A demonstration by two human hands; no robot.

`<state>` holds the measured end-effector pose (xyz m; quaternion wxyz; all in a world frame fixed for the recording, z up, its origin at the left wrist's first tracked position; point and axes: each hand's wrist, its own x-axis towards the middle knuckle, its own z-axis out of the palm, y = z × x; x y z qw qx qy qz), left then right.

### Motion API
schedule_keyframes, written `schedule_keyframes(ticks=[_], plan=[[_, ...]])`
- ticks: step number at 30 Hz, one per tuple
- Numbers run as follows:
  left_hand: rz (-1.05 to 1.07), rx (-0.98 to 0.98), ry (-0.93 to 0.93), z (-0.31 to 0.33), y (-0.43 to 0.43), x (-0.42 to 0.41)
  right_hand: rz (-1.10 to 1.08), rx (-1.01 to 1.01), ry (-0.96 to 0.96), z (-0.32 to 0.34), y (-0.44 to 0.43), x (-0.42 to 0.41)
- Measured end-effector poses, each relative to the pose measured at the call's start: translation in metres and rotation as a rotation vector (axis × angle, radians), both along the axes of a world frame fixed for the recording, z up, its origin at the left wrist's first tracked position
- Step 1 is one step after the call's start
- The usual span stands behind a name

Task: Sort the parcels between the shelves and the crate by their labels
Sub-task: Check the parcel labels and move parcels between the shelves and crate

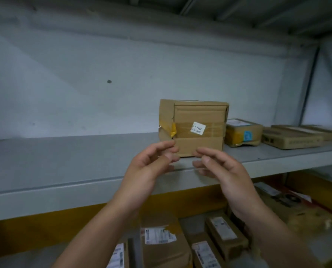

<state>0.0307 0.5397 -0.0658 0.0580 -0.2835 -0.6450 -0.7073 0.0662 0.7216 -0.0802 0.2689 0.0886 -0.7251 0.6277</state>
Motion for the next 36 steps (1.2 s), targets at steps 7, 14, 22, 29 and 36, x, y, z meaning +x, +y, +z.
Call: schedule_keyframes(ticks=[7,14,22,29,36], plan=[[0.172,0.067,0.068,0.038,0.034,-0.028,-0.09,-0.013,0.164,0.041,0.052,-0.031],[0.283,0.117,-0.109,0.063,0.063,-0.071,-0.217,-0.161,0.194,0.074,0.089,-0.08],[0.281,0.108,-0.269,0.092,0.1,-0.091,-0.011,-0.137,-0.124,0.093,0.109,-0.132],[0.296,0.064,-0.368,0.093,0.108,-0.099,0.116,-0.285,-0.281,0.096,0.096,-0.135],[0.35,0.082,-0.276,0.088,0.08,-0.094,0.168,-0.272,-0.184,0.089,0.071,-0.131]])
